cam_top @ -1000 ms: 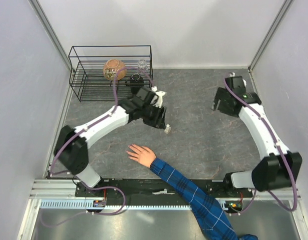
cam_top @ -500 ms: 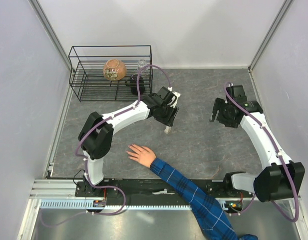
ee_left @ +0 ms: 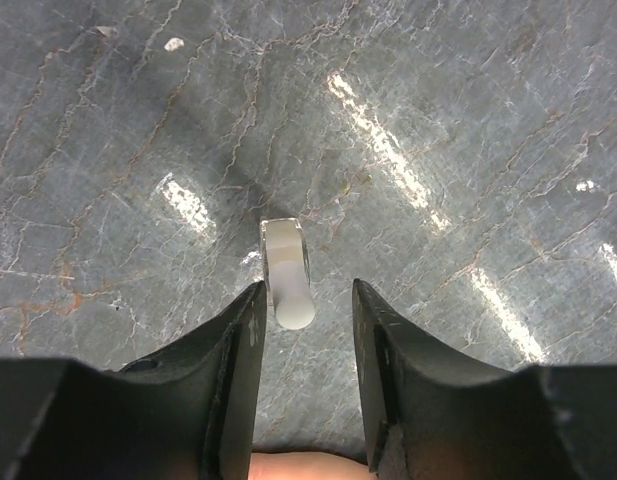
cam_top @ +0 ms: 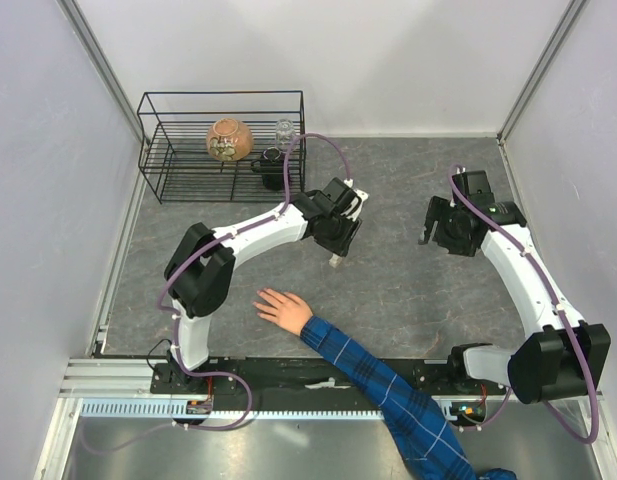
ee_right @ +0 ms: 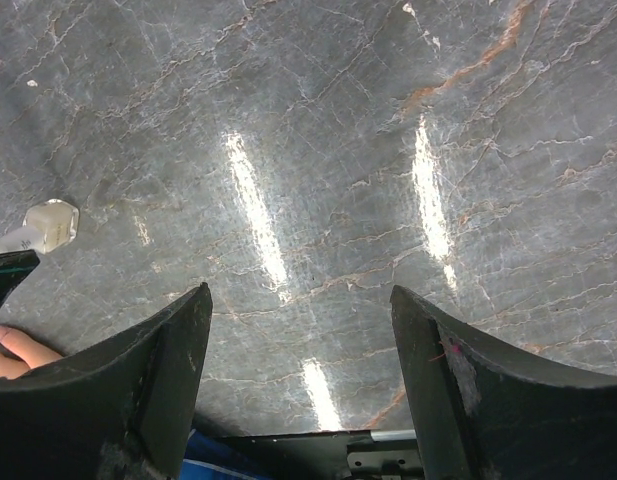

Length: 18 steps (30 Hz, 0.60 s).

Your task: Paint the nails

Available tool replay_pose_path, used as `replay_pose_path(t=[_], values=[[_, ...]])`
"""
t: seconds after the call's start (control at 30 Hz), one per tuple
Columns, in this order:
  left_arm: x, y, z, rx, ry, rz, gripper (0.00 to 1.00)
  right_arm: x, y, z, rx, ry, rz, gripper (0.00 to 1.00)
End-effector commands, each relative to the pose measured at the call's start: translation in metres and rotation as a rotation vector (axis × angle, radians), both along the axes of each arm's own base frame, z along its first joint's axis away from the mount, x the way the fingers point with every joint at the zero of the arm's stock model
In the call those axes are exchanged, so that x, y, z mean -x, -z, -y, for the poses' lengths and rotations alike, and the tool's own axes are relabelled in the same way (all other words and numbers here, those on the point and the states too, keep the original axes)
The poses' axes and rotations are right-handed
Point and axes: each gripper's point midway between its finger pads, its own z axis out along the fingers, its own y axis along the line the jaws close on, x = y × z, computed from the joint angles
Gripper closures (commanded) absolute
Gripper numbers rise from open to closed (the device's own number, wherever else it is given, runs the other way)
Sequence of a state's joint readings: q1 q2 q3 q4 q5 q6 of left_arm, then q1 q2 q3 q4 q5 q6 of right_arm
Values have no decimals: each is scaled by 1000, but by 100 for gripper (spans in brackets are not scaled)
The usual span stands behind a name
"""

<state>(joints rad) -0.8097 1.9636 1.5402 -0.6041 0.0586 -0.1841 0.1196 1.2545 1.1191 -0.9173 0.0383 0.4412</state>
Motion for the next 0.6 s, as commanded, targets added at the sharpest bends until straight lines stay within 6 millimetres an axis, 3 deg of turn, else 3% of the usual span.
replay_pose_path(t=[0.0, 0.27, 0.37, 0.4, 0.47, 0.53, 0.57], values=[[-5, 0, 6, -20, 45, 34, 56, 0, 0, -1, -12, 5, 10, 21], [-11, 5, 4, -52, 42, 63, 62, 0, -2, -1, -9, -4, 21, 21], [-14, 6, 5, -60, 60, 70, 84, 0, -3, -11, -40, -94, 25, 21], [-13, 4, 3, -71, 60, 63, 98, -1, -7, -25, -99, -160, 45, 20], [-9, -26, 9, -13, 76, 52, 98, -4, -14, -44, -163, -299, 87, 20], [5, -49, 6, 50, 95, -5, 98, -5, -30, -77, -295, -484, 167, 19], [24, -78, 15, 171, 149, -61, 98, -9, -38, -90, -332, -552, 220, 20]])
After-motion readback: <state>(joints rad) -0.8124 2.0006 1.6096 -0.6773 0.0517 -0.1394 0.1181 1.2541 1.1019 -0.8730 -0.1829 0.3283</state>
